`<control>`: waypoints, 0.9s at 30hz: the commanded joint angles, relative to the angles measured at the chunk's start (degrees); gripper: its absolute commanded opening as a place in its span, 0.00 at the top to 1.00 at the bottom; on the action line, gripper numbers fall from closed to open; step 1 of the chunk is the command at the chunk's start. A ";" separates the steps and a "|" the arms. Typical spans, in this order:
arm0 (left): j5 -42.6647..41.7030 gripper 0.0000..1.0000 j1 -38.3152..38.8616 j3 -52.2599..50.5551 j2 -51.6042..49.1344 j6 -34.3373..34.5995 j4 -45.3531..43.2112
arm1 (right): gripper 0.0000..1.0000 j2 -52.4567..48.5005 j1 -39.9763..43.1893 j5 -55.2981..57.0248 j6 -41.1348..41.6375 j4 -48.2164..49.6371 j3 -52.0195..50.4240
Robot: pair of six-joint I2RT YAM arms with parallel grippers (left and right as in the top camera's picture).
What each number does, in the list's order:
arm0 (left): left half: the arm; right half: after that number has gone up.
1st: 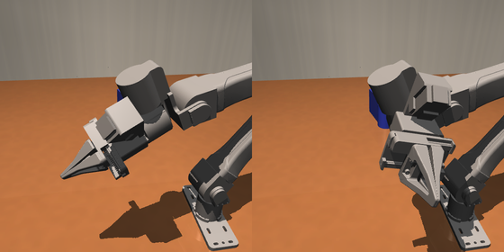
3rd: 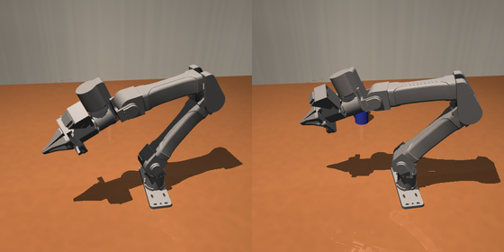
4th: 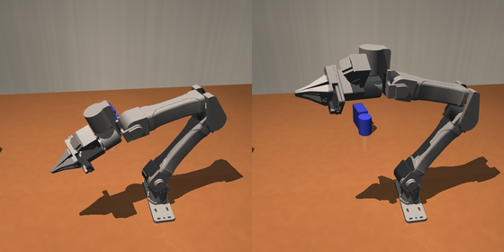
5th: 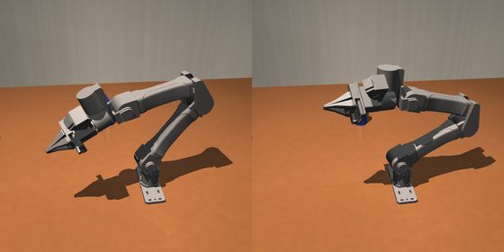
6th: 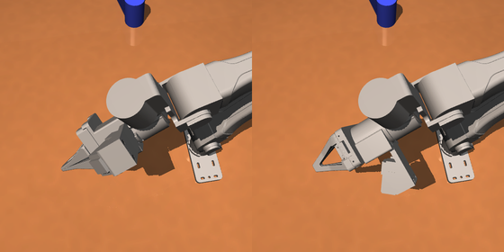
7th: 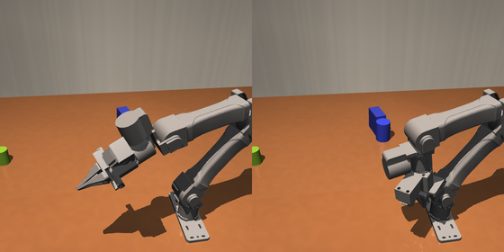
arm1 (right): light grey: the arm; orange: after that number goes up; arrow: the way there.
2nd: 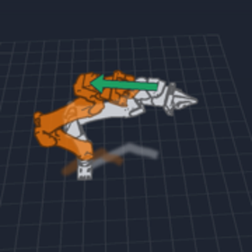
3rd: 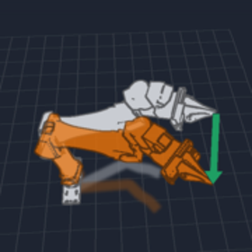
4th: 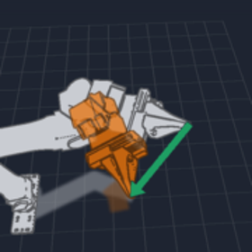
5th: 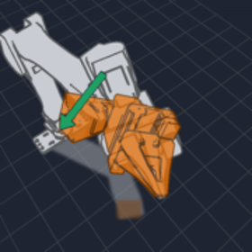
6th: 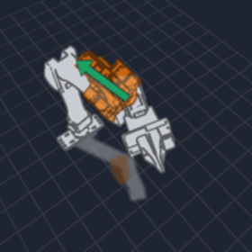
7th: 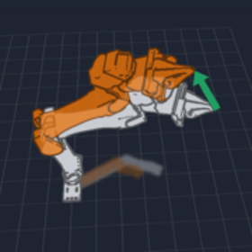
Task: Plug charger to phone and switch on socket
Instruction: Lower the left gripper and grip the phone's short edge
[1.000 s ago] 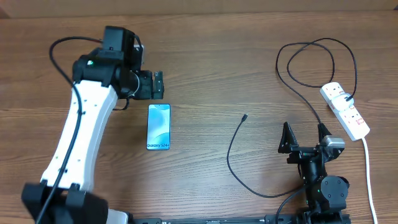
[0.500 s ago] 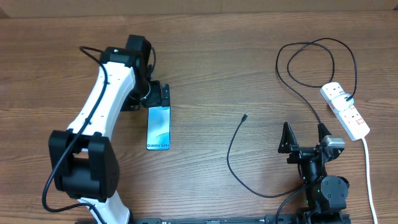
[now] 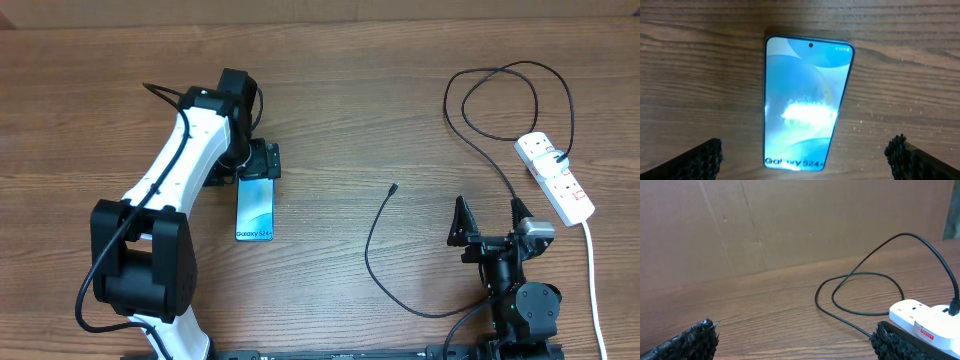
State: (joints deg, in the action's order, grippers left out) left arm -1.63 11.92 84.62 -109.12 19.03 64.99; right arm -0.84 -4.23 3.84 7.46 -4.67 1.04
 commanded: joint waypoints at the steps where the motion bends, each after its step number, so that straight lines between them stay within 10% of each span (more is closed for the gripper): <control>1: 0.13 0.01 0.24 -2.99 -0.28 1.42 -1.92 | 0.00 0.46 -0.15 -0.04 -0.26 0.31 -0.59; 27: 2.25 0.00 1.29 -12.00 -0.28 1.97 -14.05 | 0.00 0.46 -0.15 -0.04 -0.26 0.31 -0.59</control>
State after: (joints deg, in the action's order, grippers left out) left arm -0.95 12.53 74.98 -109.21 19.57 52.18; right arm -0.84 -4.23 3.84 7.46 -4.67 1.04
